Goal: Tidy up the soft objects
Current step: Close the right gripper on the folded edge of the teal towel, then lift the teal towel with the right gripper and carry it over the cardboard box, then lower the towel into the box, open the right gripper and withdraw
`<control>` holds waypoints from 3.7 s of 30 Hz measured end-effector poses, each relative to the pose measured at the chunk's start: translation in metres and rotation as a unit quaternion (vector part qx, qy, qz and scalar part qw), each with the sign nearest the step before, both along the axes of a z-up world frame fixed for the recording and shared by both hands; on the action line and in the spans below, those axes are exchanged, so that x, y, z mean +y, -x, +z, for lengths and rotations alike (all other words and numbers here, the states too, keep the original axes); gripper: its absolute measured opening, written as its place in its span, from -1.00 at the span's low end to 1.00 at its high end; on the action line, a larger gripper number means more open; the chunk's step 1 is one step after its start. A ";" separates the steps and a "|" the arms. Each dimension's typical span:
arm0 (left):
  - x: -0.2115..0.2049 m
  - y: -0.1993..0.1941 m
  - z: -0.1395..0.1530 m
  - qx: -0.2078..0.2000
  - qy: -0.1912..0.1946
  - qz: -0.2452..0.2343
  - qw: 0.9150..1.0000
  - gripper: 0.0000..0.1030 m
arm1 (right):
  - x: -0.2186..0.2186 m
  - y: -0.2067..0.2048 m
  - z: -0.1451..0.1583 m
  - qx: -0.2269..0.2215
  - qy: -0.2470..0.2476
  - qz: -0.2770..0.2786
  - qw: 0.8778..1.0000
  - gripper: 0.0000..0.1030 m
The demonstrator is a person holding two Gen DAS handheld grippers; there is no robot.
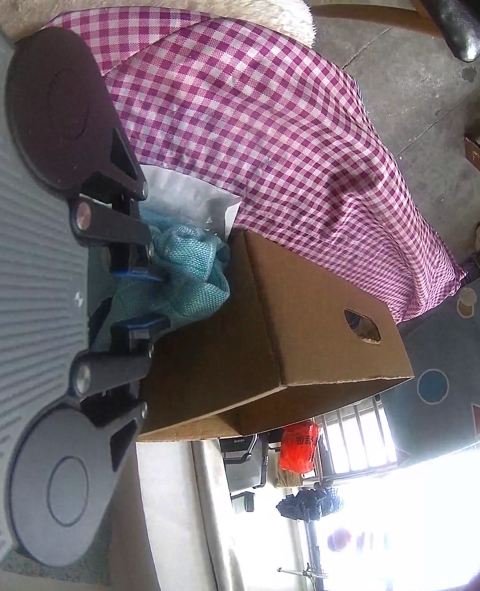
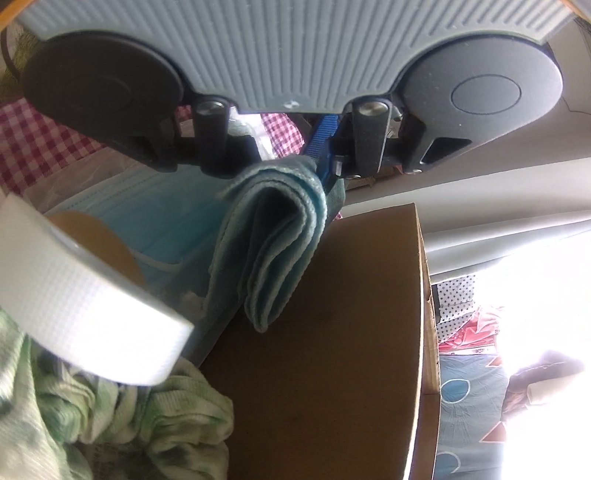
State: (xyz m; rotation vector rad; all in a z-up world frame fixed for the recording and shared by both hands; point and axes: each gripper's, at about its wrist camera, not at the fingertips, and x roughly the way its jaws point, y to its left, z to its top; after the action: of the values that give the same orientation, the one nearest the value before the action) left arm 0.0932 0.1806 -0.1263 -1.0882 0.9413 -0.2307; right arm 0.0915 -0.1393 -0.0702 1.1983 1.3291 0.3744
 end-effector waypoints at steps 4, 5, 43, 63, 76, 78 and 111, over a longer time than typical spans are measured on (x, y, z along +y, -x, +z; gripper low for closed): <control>-0.008 -0.008 0.000 0.000 -0.018 -0.002 1.000 -0.66 | 0.002 -0.002 -0.005 -0.003 0.007 -0.001 1.000 -0.64; -0.010 -0.007 0.001 -0.001 -0.025 -0.003 1.000 -0.69 | 0.002 -0.001 -0.005 -0.006 0.009 0.000 1.000 -0.68; -0.122 -0.204 0.142 -0.096 -0.153 -0.133 0.975 -0.85 | -0.088 -0.176 0.155 -0.314 0.107 0.116 0.936 -0.73; -0.158 -0.319 0.058 0.001 -0.277 -0.151 0.949 -0.79 | -0.076 -0.332 0.001 -0.171 0.195 0.150 0.954 -0.68; -0.128 -0.245 0.153 -0.084 -0.273 -0.108 0.952 0.59 | -0.060 -0.355 -0.016 -0.105 0.185 0.126 0.969 0.47; -0.121 -0.227 0.171 -0.103 -0.269 -0.099 0.952 0.67 | -0.061 -0.353 -0.010 -0.109 0.189 0.123 0.968 0.55; -0.020 0.033 0.128 -0.094 -0.231 0.028 0.968 0.87 | -0.044 -0.337 0.015 -0.121 0.354 0.112 0.920 0.44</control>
State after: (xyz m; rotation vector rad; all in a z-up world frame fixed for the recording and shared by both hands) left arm 0.0602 0.1605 0.0016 -0.6490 0.7429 -0.0598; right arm 0.4281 -0.1833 -0.0554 0.3809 1.2281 0.1635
